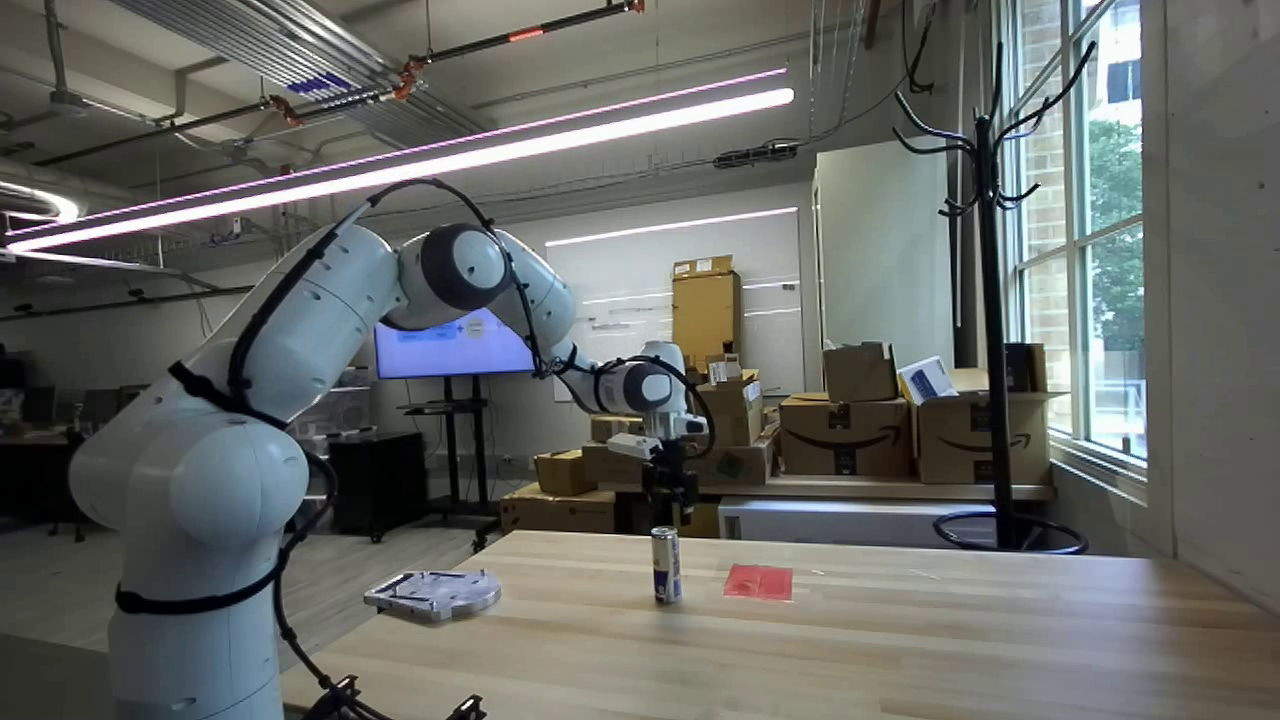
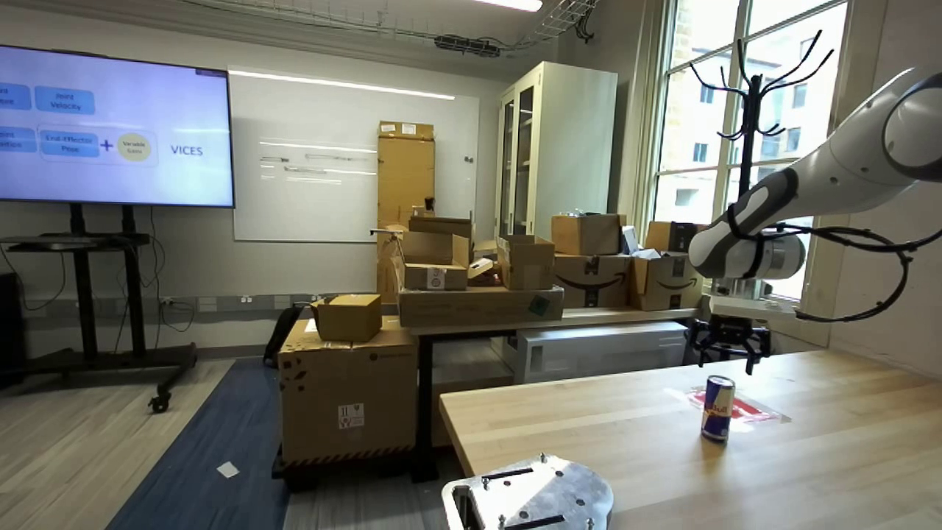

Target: Put the Red bull can on the metal object

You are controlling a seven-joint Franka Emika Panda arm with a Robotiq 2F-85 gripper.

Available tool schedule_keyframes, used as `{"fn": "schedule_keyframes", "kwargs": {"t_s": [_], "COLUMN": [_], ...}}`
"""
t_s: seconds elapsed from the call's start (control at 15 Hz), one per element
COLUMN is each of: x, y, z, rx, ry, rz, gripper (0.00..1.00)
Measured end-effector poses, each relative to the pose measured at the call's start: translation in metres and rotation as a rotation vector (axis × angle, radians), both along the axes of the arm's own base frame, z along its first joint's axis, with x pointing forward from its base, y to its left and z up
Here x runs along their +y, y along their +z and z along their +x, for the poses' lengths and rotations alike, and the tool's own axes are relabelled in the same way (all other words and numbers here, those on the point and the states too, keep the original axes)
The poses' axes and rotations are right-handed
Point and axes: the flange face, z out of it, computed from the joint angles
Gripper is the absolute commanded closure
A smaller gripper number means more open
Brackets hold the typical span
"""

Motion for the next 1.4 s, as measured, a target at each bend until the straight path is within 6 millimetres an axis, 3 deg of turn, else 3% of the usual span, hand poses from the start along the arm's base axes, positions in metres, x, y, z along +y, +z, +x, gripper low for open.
{"fn": "schedule_keyframes", "kwargs": {"t_s": [0.4, 0.73, 0.87, 1.13, 1.2, 1.4], "x": [0.005, 0.012, 0.013, 0.012, 0.013, 0.01], "y": [-0.03, -0.04, -0.042, -0.048, -0.049, -0.048], "z": [0.0, 0.002, 0.001, 0.001, 0.001, 0.002], "rx": [0.039, 0.046, 0.048, 0.053, 0.054, 0.046], "ry": [0.027, 0.04, 0.041, 0.044, 0.044, 0.055], "rz": [-0.016, -0.02, -0.02, -0.022, -0.023, -0.044], "gripper": [0.0, 0.0, 0.26, 0.58, 0.65, 0.67]}}
